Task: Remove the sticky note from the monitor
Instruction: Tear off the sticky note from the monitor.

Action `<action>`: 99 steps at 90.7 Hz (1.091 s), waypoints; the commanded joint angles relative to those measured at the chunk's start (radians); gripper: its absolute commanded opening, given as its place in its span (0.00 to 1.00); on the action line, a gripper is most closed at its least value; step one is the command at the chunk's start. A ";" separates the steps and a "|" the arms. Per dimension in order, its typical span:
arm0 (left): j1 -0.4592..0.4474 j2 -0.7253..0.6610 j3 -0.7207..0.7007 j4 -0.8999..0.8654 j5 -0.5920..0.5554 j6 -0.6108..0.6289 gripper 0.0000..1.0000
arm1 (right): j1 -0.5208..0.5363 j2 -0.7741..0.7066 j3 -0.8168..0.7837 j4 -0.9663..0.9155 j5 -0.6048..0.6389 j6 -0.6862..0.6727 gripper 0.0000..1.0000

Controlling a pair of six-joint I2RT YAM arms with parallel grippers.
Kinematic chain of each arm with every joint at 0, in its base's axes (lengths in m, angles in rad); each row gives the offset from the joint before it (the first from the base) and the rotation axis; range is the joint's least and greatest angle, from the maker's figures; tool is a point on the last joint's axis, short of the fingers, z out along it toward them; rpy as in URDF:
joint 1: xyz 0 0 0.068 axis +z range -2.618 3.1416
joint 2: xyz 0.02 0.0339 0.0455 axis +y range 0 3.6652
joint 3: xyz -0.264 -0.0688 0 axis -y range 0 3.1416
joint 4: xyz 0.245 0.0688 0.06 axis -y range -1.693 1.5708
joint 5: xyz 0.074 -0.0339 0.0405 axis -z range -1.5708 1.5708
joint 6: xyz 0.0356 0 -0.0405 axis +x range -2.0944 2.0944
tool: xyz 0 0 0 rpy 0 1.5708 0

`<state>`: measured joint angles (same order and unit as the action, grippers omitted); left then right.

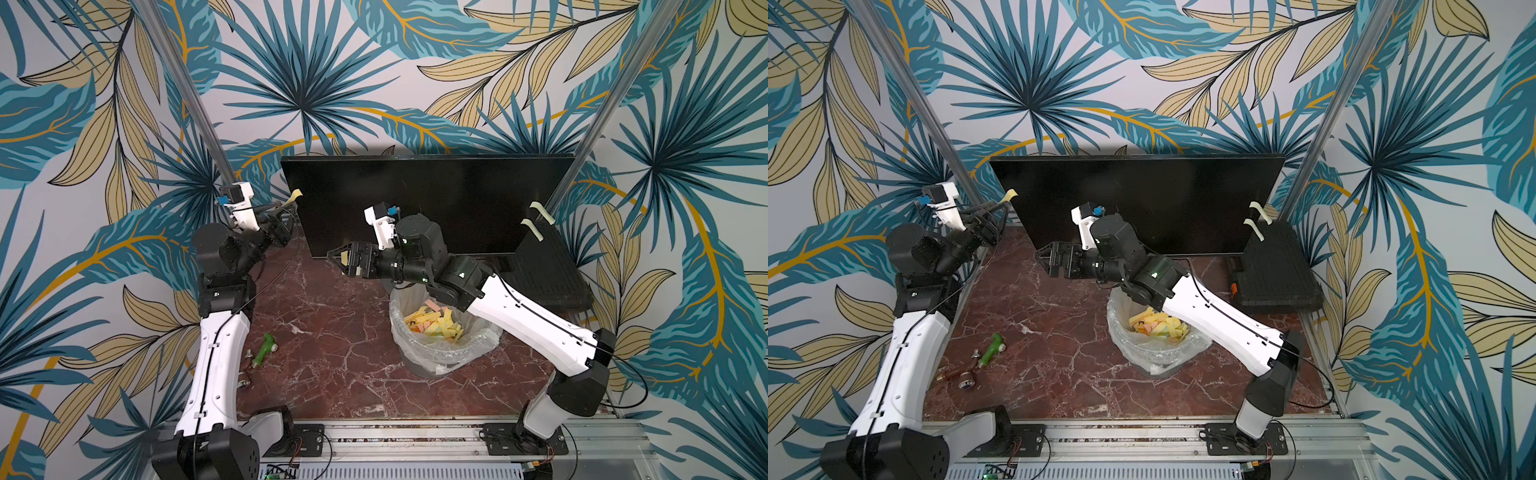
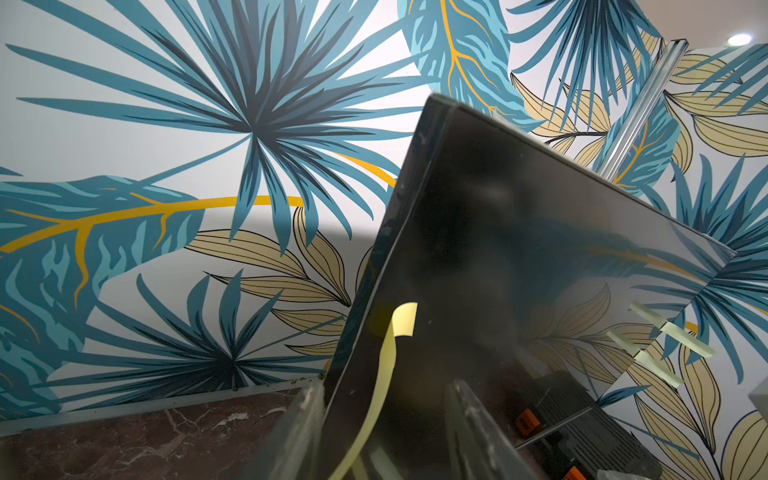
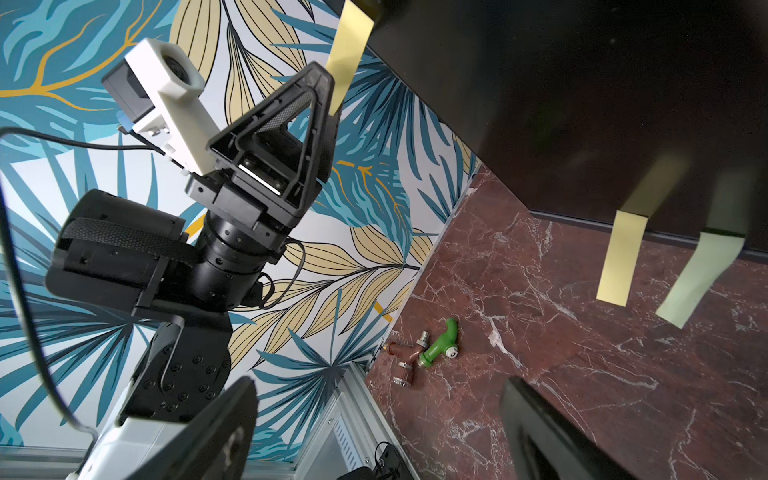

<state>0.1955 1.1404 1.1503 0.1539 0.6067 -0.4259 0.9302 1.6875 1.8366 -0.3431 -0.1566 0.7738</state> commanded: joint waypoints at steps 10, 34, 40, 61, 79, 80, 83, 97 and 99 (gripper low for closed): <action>0.007 0.008 0.022 0.033 0.018 -0.010 0.44 | 0.006 -0.002 -0.034 -0.013 0.021 -0.017 0.94; 0.007 0.006 0.015 0.032 0.035 -0.026 0.22 | 0.006 -0.018 -0.047 -0.015 0.035 -0.020 0.94; 0.007 0.001 0.011 0.032 0.045 -0.035 0.14 | 0.006 -0.021 -0.049 -0.017 0.039 -0.021 0.94; 0.006 -0.049 -0.016 0.025 0.067 -0.081 0.00 | 0.005 -0.038 -0.055 -0.029 0.062 -0.026 0.94; 0.007 -0.127 -0.083 0.040 0.072 -0.142 0.00 | 0.005 -0.055 -0.061 -0.055 0.099 -0.043 0.94; 0.007 -0.130 -0.086 0.035 0.071 -0.144 0.00 | 0.005 -0.056 -0.062 -0.057 0.101 -0.044 0.94; 0.007 -0.145 -0.092 0.024 0.073 -0.152 0.00 | 0.006 -0.061 -0.067 -0.061 0.110 -0.045 0.94; -0.005 -0.221 -0.113 -0.050 0.077 -0.183 0.00 | 0.006 -0.104 -0.120 -0.075 0.159 -0.058 0.94; -0.011 -0.234 -0.115 -0.064 0.075 -0.180 0.00 | 0.006 -0.114 -0.127 -0.080 0.170 -0.060 0.94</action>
<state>0.1959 0.9623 1.0489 0.1425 0.6712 -0.5781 0.9310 1.6283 1.7561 -0.3939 -0.0456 0.7437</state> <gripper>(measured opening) 0.065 0.942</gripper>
